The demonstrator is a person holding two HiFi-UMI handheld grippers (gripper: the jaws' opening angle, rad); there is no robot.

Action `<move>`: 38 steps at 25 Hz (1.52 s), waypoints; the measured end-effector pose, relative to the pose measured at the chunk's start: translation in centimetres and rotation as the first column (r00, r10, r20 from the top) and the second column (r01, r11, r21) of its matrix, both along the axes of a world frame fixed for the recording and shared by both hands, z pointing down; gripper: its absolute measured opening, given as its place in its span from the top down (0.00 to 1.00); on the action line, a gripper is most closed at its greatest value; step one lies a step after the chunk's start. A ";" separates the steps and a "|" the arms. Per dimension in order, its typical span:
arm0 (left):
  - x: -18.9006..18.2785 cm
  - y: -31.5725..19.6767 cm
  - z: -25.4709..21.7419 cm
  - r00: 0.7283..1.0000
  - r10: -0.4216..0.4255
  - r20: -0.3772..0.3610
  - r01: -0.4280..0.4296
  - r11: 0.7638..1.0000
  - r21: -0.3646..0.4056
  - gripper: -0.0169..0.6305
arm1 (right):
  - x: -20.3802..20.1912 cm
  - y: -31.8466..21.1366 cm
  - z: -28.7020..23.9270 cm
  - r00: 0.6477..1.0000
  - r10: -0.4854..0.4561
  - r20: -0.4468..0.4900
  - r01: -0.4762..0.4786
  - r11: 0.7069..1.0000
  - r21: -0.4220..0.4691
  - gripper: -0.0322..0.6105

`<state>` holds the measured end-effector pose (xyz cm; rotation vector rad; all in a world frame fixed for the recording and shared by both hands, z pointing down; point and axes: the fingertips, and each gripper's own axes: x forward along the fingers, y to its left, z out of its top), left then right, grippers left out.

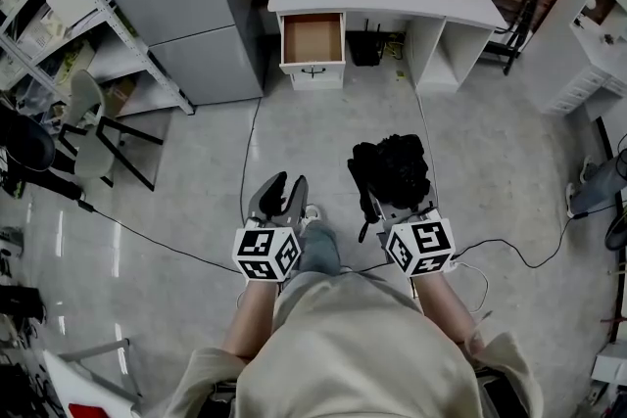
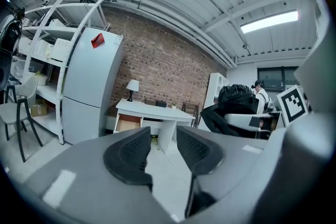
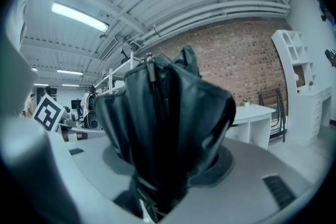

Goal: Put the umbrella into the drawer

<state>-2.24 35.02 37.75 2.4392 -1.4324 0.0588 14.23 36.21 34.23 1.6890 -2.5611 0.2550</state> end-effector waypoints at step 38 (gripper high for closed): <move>-9.2 -38.2 1.8 0.999 0.016 -0.048 -0.018 0.999 -0.034 0.43 | -8.5 -39.5 0.1 0.999 0.022 -0.027 -0.022 1.000 -0.002 0.58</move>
